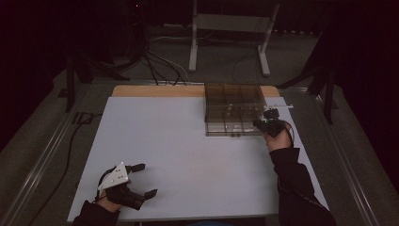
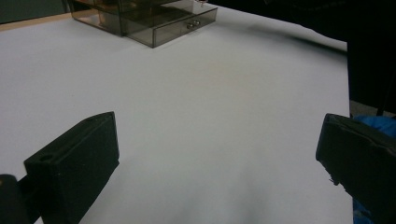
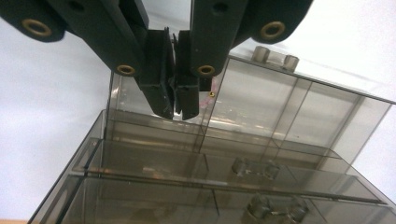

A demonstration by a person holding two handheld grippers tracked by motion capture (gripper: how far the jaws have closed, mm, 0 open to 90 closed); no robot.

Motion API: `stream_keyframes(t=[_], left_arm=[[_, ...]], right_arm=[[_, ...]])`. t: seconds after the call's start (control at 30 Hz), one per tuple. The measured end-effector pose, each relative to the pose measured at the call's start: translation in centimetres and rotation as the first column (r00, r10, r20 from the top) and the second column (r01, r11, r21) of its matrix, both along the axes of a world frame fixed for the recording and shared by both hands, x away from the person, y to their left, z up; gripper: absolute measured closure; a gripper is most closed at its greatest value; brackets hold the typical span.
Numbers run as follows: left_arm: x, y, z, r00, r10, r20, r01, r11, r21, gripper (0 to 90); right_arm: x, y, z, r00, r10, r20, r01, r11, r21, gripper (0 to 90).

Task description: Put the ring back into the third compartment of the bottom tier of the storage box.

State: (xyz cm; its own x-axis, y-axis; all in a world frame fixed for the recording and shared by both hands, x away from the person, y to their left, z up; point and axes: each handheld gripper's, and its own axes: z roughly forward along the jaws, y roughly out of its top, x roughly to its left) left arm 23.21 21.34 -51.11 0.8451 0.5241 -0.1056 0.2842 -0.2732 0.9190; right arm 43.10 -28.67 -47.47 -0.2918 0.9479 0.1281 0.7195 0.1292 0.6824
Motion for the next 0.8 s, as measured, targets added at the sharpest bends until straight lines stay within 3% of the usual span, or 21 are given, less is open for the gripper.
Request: stream_keyframes(t=[0.33, 0.8], left_arm=[[0.0, 0.0, 0.0, 1.0000, 0.000, 0.000, 0.000, 1.0000, 0.000, 0.4], [0.0, 0.0, 0.1, 1.0000, 0.001, 0.002, -0.001, 1.0000, -0.004, 0.4]], right_arm=[[0.7, -0.3, -0.9, 0.9994, -0.030, -0.016, 0.030, 0.9995, 0.006, 86.7], [1.3, 0.5, -2.0, 0.9987, -0.026, -0.044, 0.026, 0.9995, -0.016, 86.5]])
